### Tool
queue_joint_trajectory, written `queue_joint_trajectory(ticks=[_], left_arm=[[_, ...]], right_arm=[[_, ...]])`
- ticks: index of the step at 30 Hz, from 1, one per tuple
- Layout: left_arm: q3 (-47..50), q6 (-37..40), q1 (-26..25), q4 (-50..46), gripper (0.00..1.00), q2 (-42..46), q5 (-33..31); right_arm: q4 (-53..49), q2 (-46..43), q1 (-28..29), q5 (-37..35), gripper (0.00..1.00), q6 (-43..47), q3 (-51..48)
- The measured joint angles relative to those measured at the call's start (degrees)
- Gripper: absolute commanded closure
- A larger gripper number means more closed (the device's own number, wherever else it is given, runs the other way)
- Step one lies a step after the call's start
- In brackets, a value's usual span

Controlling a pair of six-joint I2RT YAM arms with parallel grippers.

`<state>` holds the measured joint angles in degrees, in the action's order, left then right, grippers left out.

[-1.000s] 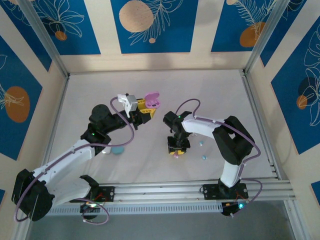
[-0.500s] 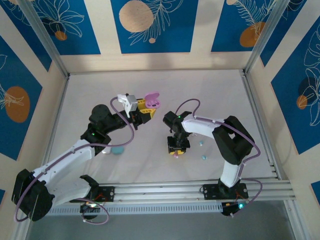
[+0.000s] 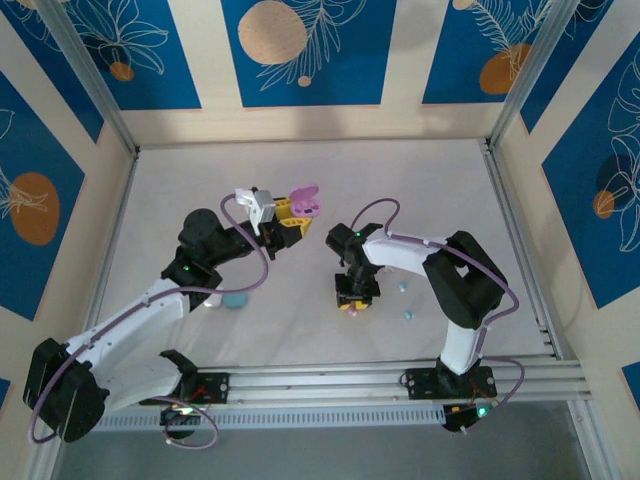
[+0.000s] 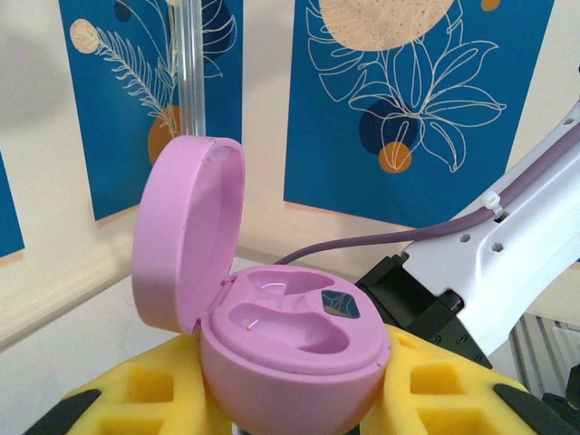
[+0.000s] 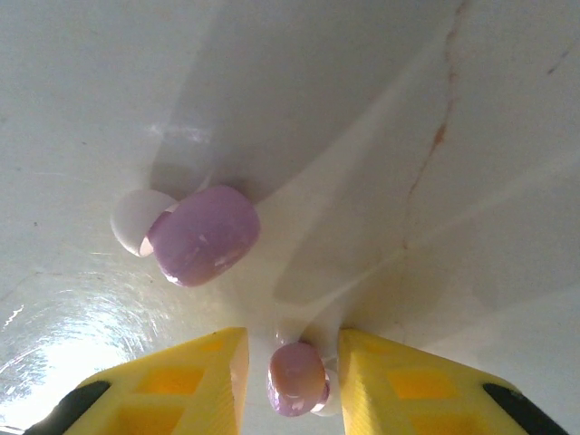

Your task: Insert wireless bluetooth earbuds into charging case

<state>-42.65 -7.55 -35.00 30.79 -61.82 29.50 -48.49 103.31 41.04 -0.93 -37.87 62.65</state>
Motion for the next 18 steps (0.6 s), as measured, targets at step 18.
queue_joint_trajectory(ticks=[18], left_arm=[[0.0, 0.0, 0.0, 0.0, 0.75, 0.0, 0.0]], right_arm=[[0.0, 0.0, 0.0, 0.1, 0.66, 0.4, 0.0]])
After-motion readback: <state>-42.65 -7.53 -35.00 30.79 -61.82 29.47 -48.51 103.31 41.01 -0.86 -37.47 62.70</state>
